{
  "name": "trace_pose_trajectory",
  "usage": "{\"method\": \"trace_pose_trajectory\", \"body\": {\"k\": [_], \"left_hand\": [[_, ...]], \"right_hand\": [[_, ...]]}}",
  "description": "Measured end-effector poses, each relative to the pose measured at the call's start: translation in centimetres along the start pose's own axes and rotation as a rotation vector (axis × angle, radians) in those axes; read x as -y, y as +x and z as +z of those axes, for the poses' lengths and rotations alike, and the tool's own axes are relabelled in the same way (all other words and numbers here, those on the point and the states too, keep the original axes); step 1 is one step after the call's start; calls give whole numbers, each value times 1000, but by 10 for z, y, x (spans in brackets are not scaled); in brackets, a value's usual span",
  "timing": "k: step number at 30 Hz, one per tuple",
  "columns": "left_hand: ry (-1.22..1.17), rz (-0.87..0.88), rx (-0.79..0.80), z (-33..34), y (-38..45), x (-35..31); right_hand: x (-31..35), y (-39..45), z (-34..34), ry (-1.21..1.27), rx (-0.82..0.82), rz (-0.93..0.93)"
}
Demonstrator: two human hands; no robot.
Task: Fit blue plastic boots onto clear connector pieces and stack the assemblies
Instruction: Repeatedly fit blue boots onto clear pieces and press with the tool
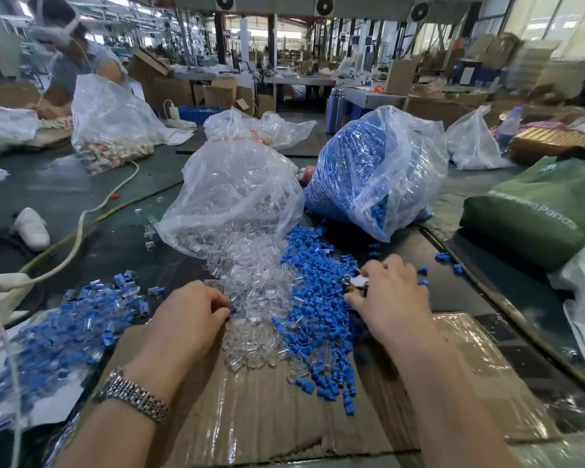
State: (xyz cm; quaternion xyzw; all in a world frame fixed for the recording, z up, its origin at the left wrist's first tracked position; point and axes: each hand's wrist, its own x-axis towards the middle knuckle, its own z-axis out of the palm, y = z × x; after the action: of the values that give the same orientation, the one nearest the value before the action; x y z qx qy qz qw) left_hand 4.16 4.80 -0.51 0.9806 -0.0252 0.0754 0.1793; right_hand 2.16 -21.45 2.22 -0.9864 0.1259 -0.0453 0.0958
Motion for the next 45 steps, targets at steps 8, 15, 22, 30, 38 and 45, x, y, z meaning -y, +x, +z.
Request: {"method": "trace_pose_trajectory", "body": {"k": [8,15,22,30,38,45], "left_hand": [[-59,-10,-50,-2,-3,-1],[-352,28,-139,-6,-5,-11],[-648,-12,3,-9,-10,-20],[-1093,-15,204,-12,-12,-25],[-1471,-177,306,-13,-9,-24],[-1697,-281,409,-14,-11,-31]], "right_hand": [[18,-2,14,47,91,-274],[16,0,17,57,53,-269],[19,2,17,25,58,-286],[16,4,17,-43,-36,-269],[24,-10,1,953,-8,-327],[30,-18,-4,1105,45,-495]]}}
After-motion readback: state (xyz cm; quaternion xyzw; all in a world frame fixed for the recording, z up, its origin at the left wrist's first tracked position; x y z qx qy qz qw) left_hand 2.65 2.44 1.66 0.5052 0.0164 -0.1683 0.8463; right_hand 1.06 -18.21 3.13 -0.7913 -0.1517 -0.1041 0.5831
